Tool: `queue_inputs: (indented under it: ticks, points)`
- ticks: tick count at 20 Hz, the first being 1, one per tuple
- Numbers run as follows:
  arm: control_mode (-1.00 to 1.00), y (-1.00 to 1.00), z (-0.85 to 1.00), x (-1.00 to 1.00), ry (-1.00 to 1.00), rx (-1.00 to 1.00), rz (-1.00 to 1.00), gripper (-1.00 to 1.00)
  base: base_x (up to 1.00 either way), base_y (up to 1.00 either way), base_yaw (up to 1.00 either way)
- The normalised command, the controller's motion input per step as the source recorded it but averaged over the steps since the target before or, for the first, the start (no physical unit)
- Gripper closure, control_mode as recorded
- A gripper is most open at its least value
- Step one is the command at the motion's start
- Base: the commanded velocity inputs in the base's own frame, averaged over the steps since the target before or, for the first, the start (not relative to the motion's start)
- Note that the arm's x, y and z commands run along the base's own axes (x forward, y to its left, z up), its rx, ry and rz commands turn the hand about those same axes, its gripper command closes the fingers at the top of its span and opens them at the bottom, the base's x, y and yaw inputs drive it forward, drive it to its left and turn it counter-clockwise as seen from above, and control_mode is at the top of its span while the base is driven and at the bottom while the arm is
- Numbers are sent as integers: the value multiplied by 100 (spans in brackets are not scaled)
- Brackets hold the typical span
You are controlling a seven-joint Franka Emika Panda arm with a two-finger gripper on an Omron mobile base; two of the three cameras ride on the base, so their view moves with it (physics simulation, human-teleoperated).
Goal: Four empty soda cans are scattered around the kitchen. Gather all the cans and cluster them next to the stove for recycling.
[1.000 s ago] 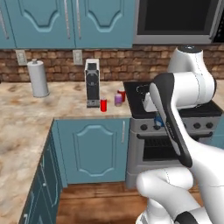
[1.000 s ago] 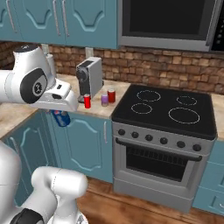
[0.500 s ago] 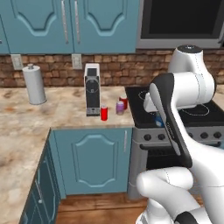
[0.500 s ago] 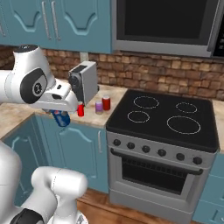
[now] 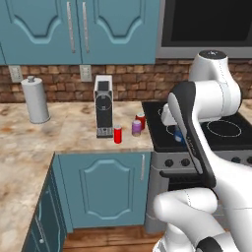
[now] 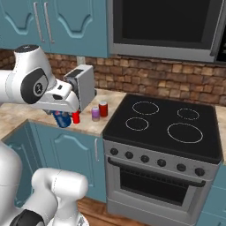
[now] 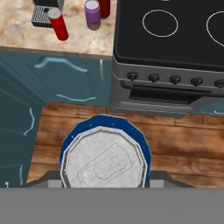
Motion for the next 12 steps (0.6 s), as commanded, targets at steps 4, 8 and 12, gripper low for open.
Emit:
queue_inputs:
  ticks: [4, 8, 12]
  points:
    - [100, 0, 0, 0, 0, 0, 0, 100, 23, 1, 0]
    - [100, 0, 0, 0, 0, 0, 0, 100, 35, 4, 0]
    - [100, 0, 0, 0, 0, 0, 0, 100, 42, 4, 0]
